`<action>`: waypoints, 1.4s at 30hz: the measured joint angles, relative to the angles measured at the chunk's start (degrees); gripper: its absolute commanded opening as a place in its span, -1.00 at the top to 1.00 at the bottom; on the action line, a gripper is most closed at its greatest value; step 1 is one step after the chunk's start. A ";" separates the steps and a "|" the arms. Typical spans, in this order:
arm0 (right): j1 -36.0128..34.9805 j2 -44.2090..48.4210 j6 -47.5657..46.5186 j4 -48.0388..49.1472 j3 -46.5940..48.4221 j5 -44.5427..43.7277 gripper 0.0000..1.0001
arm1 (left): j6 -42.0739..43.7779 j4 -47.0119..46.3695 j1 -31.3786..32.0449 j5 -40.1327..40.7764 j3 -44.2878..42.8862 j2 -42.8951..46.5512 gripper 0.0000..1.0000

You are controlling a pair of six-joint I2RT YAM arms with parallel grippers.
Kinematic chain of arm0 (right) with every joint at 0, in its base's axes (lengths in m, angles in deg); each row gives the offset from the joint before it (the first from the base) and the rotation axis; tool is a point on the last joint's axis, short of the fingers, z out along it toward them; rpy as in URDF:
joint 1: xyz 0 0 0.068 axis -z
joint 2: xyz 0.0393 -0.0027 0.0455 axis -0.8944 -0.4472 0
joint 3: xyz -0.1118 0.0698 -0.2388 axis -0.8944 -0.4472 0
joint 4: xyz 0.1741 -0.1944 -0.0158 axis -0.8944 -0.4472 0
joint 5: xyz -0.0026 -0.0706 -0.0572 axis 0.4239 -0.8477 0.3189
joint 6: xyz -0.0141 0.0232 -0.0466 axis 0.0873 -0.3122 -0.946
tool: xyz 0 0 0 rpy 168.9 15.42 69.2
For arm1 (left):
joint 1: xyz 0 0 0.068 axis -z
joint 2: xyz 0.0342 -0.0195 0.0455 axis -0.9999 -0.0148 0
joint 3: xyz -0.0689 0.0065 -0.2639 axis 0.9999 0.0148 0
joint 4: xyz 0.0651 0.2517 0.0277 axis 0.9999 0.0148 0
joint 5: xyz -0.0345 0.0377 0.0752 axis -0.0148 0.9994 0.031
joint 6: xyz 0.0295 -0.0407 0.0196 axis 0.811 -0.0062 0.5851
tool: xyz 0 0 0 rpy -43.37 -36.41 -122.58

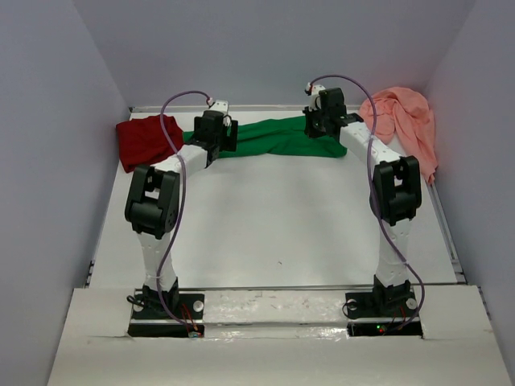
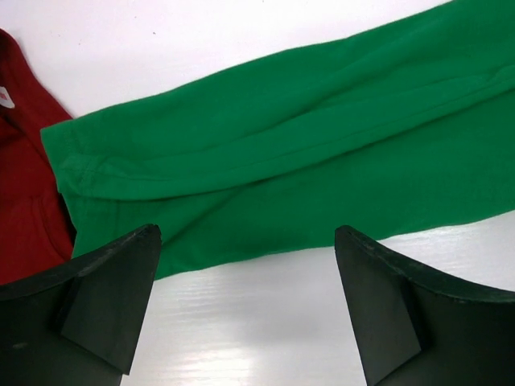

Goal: Fold and stack the t-shirts
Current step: Fold the other side of the tshirt into a rectangle, then rotate the tshirt 90 degrees

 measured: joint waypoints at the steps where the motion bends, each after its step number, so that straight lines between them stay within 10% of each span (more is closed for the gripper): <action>1: 0.00 0.07 -0.02 0.07 -0.13 0.07 1.00 | -0.02 0.00 0.00 0.07 -0.33 -0.66 -0.95; 4: 0.00 0.52 0.02 0.57 -1.73 0.31 1.00 | -0.31 0.02 0.00 0.07 -1.20 -2.25 -0.48; 8: 0.00 0.52 0.07 0.33 -2.36 0.42 1.00 | -1.42 1.95 0.00 -0.28 -5.16 -5.42 1.00; 42: 4.48 -17.62 4.87 -17.68 19.85 -0.46 1.00 | -6.40 21.57 -1.38 -6.49 -33.94 -25.70 1.00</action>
